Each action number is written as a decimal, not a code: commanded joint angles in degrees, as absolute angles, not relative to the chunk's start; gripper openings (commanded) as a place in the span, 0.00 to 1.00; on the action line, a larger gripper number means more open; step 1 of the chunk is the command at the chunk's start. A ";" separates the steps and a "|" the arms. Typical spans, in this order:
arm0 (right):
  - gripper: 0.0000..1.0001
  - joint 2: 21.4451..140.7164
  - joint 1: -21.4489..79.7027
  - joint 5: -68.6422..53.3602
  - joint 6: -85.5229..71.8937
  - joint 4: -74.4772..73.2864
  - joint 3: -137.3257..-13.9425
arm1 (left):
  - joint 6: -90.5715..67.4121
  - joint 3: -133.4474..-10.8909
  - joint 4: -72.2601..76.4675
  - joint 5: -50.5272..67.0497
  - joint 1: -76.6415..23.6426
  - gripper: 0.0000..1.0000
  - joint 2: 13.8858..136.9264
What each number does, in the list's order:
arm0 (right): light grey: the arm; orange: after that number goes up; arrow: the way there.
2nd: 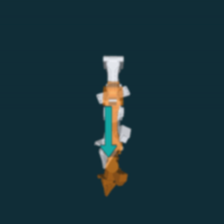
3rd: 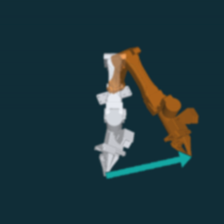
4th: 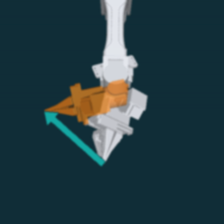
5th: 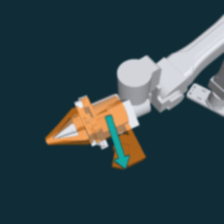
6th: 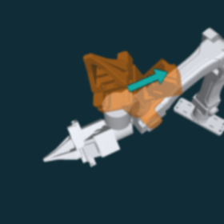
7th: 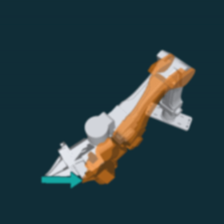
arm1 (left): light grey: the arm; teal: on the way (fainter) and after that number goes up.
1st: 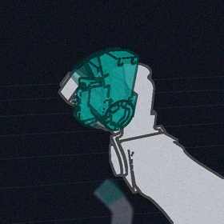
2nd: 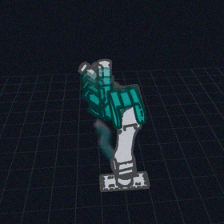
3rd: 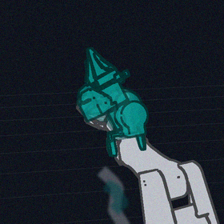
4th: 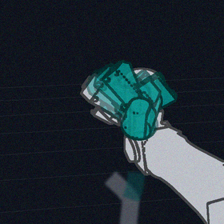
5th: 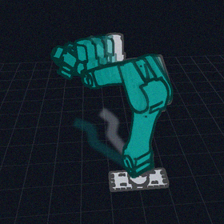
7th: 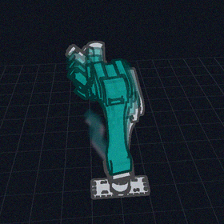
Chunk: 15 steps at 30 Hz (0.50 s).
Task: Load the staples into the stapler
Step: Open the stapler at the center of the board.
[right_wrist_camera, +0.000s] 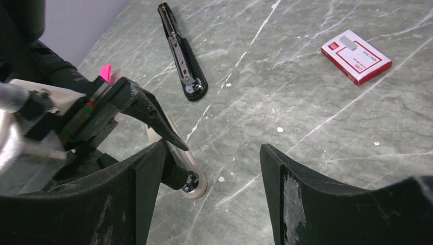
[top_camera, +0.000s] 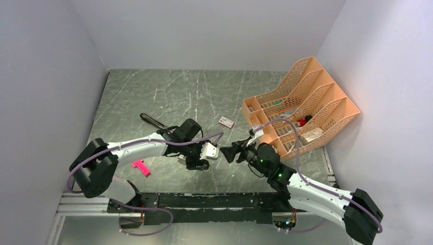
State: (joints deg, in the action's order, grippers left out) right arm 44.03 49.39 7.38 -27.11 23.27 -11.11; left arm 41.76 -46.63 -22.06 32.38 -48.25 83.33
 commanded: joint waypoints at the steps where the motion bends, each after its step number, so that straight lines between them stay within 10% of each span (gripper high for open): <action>1: 0.72 43.24 48.90 8.13 -27.86 22.76 -10.23 | 41.10 -48.98 -20.74 29.33 -48.91 0.64 85.07; 15: 0.64 44.01 48.87 8.50 -28.87 23.01 -9.83 | 40.49 -49.64 -20.38 26.87 -49.47 0.44 86.07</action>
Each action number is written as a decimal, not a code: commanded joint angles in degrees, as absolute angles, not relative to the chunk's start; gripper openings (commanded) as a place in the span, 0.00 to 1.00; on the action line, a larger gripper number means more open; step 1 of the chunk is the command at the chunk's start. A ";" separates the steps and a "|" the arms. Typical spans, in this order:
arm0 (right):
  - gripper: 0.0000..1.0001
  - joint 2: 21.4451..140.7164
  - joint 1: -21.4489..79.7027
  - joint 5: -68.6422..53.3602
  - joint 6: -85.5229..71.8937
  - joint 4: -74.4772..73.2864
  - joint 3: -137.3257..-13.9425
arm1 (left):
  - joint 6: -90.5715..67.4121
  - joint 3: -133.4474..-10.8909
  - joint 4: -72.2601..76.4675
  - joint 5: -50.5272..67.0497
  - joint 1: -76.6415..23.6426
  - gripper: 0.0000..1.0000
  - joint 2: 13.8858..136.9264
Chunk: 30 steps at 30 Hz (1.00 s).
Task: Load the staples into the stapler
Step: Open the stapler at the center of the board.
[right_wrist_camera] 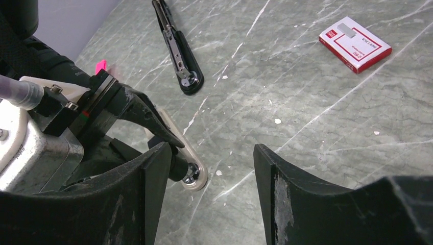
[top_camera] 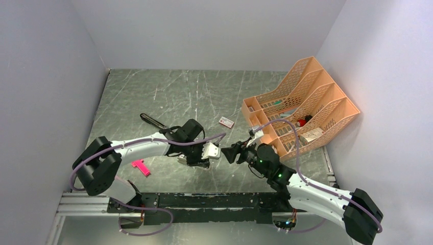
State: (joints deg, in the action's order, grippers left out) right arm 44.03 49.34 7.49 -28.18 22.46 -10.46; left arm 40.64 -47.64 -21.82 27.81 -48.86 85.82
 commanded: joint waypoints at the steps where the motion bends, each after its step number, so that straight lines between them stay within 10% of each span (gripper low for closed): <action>1: 0.64 44.02 48.93 8.71 -29.02 22.91 -9.90 | 40.29 -49.70 -20.39 26.83 -49.57 0.40 86.00; 7: 0.63 42.27 48.89 14.86 -36.21 20.73 -9.73 | 33.12 -51.51 -18.67 23.43 -49.86 0.08 83.99; 30: 0.65 51.39 48.89 21.72 -53.37 40.55 -12.99 | -6.24 -40.67 8.93 13.14 -49.83 0.07 65.49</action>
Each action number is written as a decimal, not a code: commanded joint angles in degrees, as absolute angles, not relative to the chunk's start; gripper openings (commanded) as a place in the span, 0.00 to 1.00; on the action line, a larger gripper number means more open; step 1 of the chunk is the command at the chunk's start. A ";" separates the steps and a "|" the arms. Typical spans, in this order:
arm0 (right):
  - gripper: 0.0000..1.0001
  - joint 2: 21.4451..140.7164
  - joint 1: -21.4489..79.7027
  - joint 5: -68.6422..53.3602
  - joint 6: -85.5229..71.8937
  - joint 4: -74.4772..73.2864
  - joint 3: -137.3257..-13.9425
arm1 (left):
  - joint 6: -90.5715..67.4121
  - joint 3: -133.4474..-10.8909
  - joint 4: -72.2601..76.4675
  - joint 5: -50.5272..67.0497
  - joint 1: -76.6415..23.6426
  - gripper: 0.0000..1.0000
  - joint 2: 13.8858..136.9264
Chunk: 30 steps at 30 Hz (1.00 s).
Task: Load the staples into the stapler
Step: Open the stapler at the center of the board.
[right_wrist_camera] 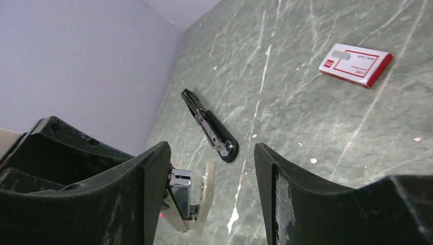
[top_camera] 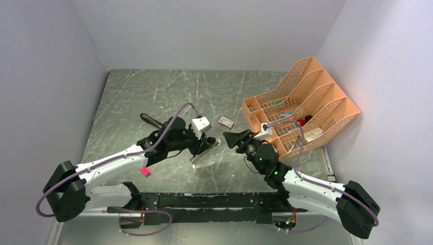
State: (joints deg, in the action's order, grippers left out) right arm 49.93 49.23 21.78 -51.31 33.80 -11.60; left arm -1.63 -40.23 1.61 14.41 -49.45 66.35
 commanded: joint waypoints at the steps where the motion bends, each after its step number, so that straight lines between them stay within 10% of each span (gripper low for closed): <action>1: 0.65 51.80 48.88 21.57 -53.49 40.59 -13.24 | -6.48 -40.90 8.63 12.77 -49.83 0.07 65.64; 24: 0.46 64.07 48.87 15.75 -56.70 42.95 -15.70 | -8.67 -39.47 14.79 14.23 -49.83 0.07 66.10; 30: 0.22 64.00 48.90 16.44 -56.51 44.03 -14.83 | -8.73 -39.36 15.06 14.04 -49.85 0.07 66.06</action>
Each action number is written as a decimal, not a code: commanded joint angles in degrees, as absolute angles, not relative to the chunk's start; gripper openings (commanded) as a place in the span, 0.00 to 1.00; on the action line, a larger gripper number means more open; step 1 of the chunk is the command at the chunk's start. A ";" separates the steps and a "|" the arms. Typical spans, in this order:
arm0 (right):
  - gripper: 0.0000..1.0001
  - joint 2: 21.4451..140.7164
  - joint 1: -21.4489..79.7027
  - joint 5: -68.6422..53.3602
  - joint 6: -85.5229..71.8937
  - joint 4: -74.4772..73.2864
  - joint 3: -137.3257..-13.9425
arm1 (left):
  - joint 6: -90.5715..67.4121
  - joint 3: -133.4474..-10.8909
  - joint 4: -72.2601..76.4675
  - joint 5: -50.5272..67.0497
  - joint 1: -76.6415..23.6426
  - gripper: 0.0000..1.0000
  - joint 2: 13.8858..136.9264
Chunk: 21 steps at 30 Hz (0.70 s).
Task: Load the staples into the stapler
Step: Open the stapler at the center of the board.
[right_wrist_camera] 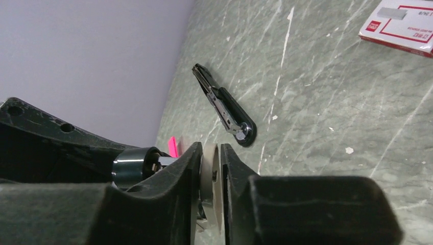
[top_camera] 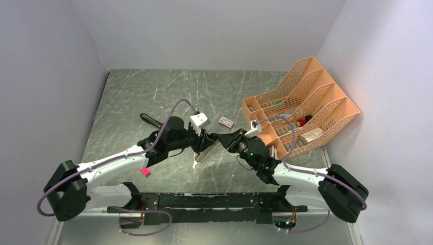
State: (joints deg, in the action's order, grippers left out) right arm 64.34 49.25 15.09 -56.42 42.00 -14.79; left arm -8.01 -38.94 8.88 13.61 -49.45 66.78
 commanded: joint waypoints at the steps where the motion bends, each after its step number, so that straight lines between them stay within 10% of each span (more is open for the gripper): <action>1: 0.17 63.59 48.88 16.96 -56.10 43.76 -14.65 | -8.75 -39.37 14.84 13.89 -49.83 0.07 65.78; 5: 0.00 61.26 48.39 21.35 -54.80 40.39 -14.12 | -8.89 -38.26 14.19 10.93 -49.84 0.07 62.92; 21: 0.00 49.87 32.16 16.16 -55.06 30.02 -16.36 | -12.14 -23.45 11.36 -9.04 -49.74 0.10 31.67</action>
